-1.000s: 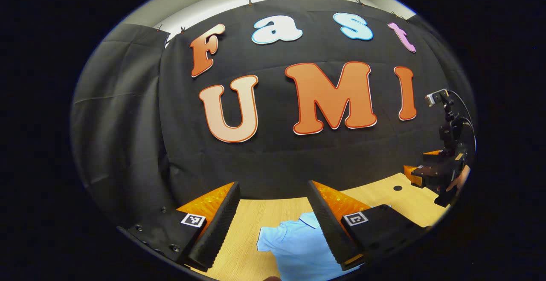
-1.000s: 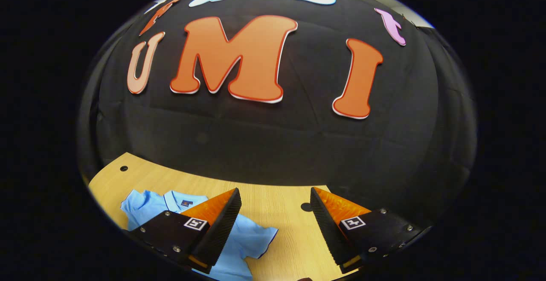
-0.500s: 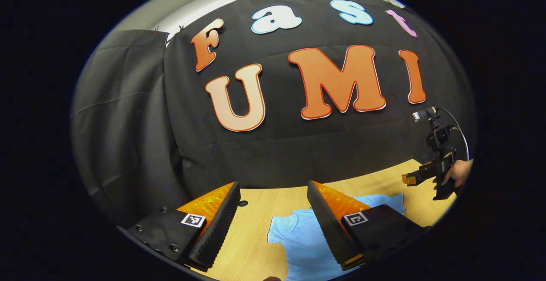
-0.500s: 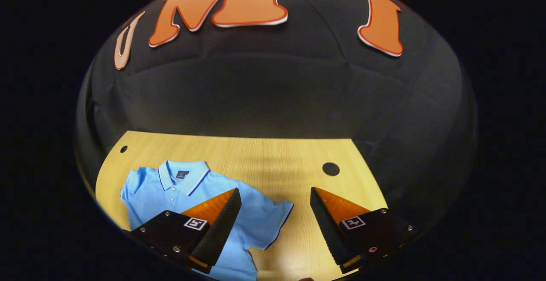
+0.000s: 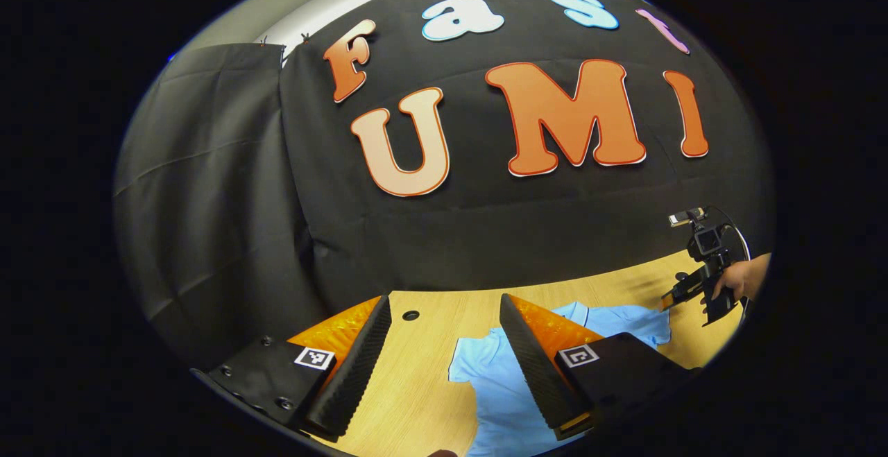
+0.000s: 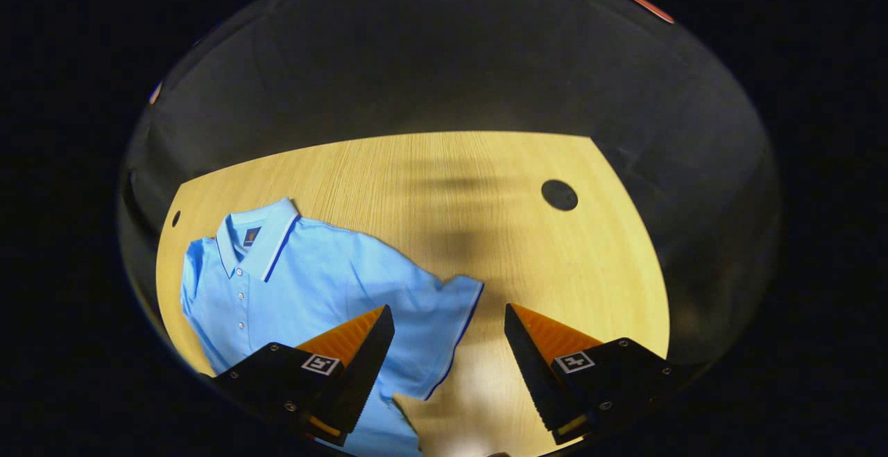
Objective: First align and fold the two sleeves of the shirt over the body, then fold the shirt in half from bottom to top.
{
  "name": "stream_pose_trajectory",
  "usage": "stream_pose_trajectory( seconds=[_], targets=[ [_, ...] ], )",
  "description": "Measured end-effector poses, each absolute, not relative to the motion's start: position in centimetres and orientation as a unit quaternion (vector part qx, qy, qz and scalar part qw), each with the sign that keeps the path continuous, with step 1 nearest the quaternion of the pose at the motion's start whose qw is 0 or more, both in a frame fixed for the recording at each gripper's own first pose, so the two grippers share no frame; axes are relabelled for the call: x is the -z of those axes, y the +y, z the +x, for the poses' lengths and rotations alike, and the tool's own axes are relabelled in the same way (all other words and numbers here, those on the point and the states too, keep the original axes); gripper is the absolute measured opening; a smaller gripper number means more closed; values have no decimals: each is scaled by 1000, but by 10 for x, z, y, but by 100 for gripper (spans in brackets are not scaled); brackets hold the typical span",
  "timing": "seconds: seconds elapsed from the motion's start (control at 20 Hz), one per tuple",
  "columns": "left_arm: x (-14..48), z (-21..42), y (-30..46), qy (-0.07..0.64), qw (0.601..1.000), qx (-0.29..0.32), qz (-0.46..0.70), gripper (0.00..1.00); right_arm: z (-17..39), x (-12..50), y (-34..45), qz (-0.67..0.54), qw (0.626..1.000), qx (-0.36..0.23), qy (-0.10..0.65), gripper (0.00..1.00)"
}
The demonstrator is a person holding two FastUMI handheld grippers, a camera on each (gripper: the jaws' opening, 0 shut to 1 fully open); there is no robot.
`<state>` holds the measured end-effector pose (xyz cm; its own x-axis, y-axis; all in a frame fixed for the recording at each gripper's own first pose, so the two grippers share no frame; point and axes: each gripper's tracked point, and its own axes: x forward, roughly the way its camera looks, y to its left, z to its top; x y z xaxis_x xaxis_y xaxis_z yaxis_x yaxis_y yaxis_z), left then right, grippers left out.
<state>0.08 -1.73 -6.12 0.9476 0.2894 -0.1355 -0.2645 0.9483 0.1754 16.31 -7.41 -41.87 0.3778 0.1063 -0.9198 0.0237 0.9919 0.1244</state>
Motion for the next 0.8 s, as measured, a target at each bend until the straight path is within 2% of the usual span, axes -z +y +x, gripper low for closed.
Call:
stream_pose_trajectory(
  seconds=[0.4, 0.5, 0.7, 0.75, 0.8],
  targets=[
    [62, -7, -15, 83, 983, -148, 77, 100, 147, 453, -71, 71, 777, 2, 626, 81],
    [62, -10, -13, 84, 982, -151, 77, 100, 143, 461, -69, 70, 767, 11, 638, 69],
    [57, -16, -6, 79, 980, -162, 87, 100, 140, 467, -62, 77, 743, 18, 664, 63],
    [56, -17, -5, 79, 979, -164, 86, 100, 140, 466, -61, 83, 741, 23, 666, 50],
    [58, -18, -4, 80, 979, -166, 84, 100, 141, 467, -63, 91, 738, 32, 667, 45]
  ],
)
